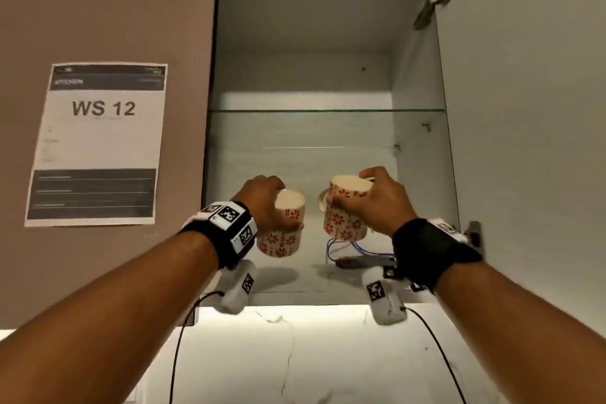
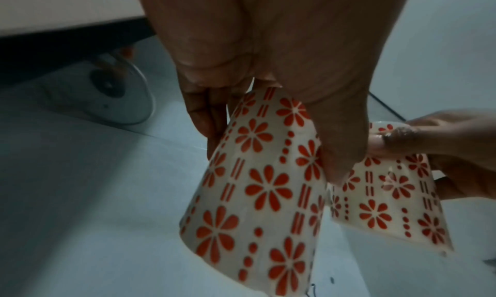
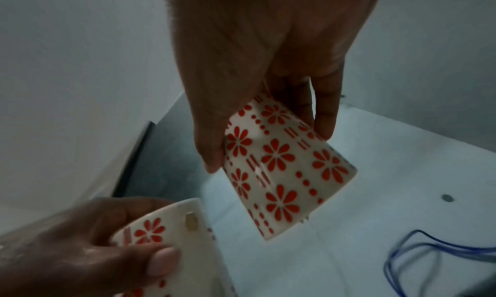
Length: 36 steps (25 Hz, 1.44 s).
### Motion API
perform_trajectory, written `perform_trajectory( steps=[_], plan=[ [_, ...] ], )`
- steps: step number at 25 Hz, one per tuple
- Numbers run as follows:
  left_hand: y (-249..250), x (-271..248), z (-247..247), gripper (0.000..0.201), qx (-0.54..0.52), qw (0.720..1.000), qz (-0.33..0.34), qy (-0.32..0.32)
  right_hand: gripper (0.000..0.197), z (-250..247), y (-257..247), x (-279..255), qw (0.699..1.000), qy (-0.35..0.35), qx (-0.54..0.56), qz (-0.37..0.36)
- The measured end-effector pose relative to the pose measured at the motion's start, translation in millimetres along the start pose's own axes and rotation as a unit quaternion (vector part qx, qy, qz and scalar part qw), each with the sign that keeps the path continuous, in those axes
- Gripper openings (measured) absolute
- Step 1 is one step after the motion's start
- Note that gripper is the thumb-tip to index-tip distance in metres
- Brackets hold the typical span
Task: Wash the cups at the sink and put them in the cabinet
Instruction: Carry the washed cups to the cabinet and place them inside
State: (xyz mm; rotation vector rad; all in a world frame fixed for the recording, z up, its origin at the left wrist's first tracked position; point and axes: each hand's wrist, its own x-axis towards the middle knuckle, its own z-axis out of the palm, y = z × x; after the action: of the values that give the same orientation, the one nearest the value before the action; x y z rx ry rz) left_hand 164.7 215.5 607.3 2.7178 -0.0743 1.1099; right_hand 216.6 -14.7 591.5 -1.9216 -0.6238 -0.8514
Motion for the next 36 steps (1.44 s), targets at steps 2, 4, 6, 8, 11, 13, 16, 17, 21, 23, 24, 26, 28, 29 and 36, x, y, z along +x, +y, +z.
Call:
perform_trajectory(
  steps=[2,4,6,8,11,13,16,17,21,23,24,26,28,29,36],
  plan=[
    [-11.5,24.8,11.5,0.089,0.055,0.998,-0.031,-0.010,0.090,23.1,10.2,29.1,0.998,-0.026,-0.050,0.030],
    [-23.7,44.9,26.6,0.082,0.094,0.993,-0.060,-0.032,0.094,44.0,26.5,47.4,0.990,-0.065,-0.107,0.064],
    [-36.1,59.2,45.5,0.076,0.107,0.990,-0.076,-0.059,0.097,62.0,42.6,56.9,0.979,-0.101,-0.155,0.087],
    [-45.6,66.1,62.4,0.073,0.102,0.988,-0.085,-0.083,0.100,75.7,53.6,60.8,0.971,-0.125,-0.180,0.100],
    [-53.1,67.0,74.6,0.074,0.088,0.984,-0.107,-0.112,0.086,85.9,56.7,64.4,0.967,-0.145,-0.176,0.114],
    [-55.5,68.9,76.2,0.075,0.087,0.982,-0.113,-0.125,0.066,89.0,56.2,67.5,0.962,-0.164,-0.179,0.123],
    [-61.0,72.1,78.3,0.065,0.105,0.974,-0.120,-0.160,0.063,99.2,58.2,68.8,0.952,-0.191,-0.190,0.143],
    [-63.1,73.1,79.7,0.060,0.115,0.970,-0.125,-0.173,0.063,103.2,59.8,68.7,0.948,-0.198,-0.199,0.147],
    [-68.8,74.3,81.0,0.067,0.138,0.959,-0.134,-0.210,0.095,113.2,69.4,76.1,0.941,-0.212,-0.212,0.158],
    [-68.1,68.9,80.0,0.085,0.138,0.952,-0.138,-0.235,0.116,115.5,69.9,73.0,0.937,-0.218,-0.215,0.169],
    [-66.4,64.7,79.3,0.100,0.136,0.952,-0.144,-0.234,0.122,115.6,68.8,69.2,0.935,-0.227,-0.213,0.171],
    [-57.1,51.7,75.0,0.116,0.145,0.962,-0.146,-0.178,0.129,112.1,63.2,58.3,0.938,-0.234,-0.196,0.163],
    [-39.9,35.4,66.2,0.107,0.148,0.979,-0.105,-0.095,0.127,99.2,54.0,45.8,0.955,-0.184,-0.208,0.101],
    [-30.8,26.8,62.0,0.098,0.137,0.987,-0.069,-0.057,0.119,89.3,47.8,37.5,0.963,-0.151,-0.218,0.054],
    [51.7,-119.2,117.3,0.008,-0.200,0.958,0.183,0.091,0.018,8.7,83.3,-127.9,0.991,0.032,-0.034,-0.128]
  ],
)
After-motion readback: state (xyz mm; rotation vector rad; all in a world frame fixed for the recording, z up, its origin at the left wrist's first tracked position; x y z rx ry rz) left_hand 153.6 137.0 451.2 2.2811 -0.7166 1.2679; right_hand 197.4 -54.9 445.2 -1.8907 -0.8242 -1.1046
